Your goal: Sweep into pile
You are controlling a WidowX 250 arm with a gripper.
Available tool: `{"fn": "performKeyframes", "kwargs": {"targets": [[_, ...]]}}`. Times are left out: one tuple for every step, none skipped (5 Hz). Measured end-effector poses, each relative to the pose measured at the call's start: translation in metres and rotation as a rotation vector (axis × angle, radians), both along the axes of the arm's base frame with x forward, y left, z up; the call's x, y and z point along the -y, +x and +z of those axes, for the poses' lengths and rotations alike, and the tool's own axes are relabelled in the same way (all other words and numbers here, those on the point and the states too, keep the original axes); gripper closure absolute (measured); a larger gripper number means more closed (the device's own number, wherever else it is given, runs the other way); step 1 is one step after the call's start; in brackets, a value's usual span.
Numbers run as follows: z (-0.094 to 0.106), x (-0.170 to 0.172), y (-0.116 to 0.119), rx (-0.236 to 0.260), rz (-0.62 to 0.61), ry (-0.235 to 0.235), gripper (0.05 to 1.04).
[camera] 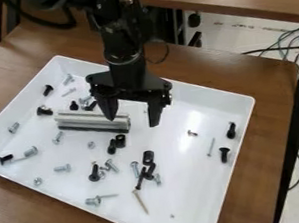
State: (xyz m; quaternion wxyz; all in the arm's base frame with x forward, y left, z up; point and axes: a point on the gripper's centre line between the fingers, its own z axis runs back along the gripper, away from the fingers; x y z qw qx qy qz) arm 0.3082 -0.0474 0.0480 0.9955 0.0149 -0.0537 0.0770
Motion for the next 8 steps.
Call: {"fn": "performKeyframes", "kwargs": {"targets": [[-0.009,-0.001,-0.004,-0.032,-0.012,0.007,0.085],[-0.009,-0.03,-0.009,-0.094,-0.252,0.052,0.085],[-0.002,-0.063,-0.011,-0.171,-0.485,0.125,0.085],[-0.003,-0.082,-0.003,-0.187,-0.722,0.163,0.085],[-0.017,-0.1,0.015,-0.188,-0.908,0.158,0.085],[-0.04,-0.108,0.023,-0.228,-1.008,0.117,0.085],[-0.06,-0.115,0.031,-0.205,-1.033,0.071,0.085],[-0.066,-0.119,0.032,-0.19,-1.043,0.059,0.085]]}}
